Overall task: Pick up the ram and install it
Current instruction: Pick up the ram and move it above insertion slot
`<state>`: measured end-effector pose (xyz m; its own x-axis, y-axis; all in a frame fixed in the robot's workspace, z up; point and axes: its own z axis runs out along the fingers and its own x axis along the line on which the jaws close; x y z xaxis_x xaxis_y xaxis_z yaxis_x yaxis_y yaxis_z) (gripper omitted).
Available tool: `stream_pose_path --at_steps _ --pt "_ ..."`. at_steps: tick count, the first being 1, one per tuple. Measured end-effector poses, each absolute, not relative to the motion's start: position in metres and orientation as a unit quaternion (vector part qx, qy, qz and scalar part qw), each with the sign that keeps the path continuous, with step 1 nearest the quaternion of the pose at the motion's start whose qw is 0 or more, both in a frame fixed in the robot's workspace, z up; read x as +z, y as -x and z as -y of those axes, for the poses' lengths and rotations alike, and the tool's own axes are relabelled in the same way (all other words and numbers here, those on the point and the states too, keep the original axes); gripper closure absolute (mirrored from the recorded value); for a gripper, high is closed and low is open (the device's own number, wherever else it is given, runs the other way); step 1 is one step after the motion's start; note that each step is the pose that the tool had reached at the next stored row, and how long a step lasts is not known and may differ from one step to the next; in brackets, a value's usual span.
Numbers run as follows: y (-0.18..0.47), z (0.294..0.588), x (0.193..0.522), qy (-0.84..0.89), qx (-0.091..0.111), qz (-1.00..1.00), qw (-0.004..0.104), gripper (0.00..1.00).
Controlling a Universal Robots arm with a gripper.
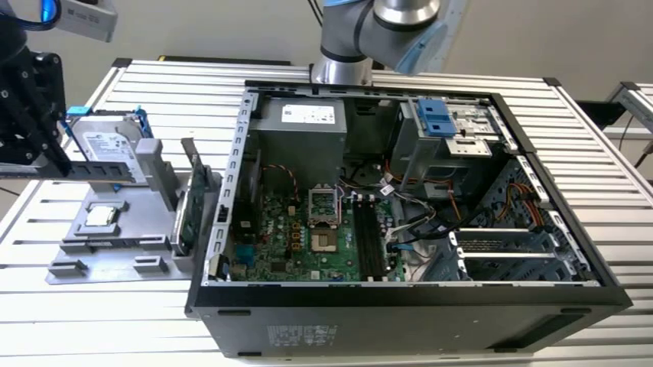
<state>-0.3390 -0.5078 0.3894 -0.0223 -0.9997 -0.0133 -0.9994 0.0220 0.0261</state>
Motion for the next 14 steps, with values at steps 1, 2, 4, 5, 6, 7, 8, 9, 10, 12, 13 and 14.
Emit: stream_pose_path --at_steps 1,2,4,5,6,7,8,9,10,12,13,14 --pt "0.338 0.508 0.389 -0.699 -0.014 0.715 0.004 1.00" --pt "0.336 0.508 0.389 -0.699 -0.014 0.715 0.004 1.00" --pt "0.333 0.508 0.389 -0.699 -0.014 0.715 0.004 1.00" --pt "0.332 0.508 0.389 -0.699 -0.014 0.715 0.004 1.00" --pt "0.330 0.508 0.389 -0.699 -0.014 0.715 0.004 1.00" --pt "0.329 0.508 0.389 -0.699 -0.014 0.715 0.004 1.00" --pt "0.328 0.508 0.389 -0.699 -0.014 0.715 0.004 1.00" --pt "0.327 0.508 0.389 -0.699 -0.014 0.715 0.004 1.00" --pt "0.326 0.508 0.389 -0.699 -0.014 0.715 0.004 1.00" --pt "0.323 0.508 0.389 -0.699 -0.014 0.715 0.004 1.00" --pt "0.322 0.508 0.389 -0.699 -0.014 0.715 0.004 1.00" --pt "0.320 0.508 0.389 -0.699 -0.014 0.715 0.004 1.00"
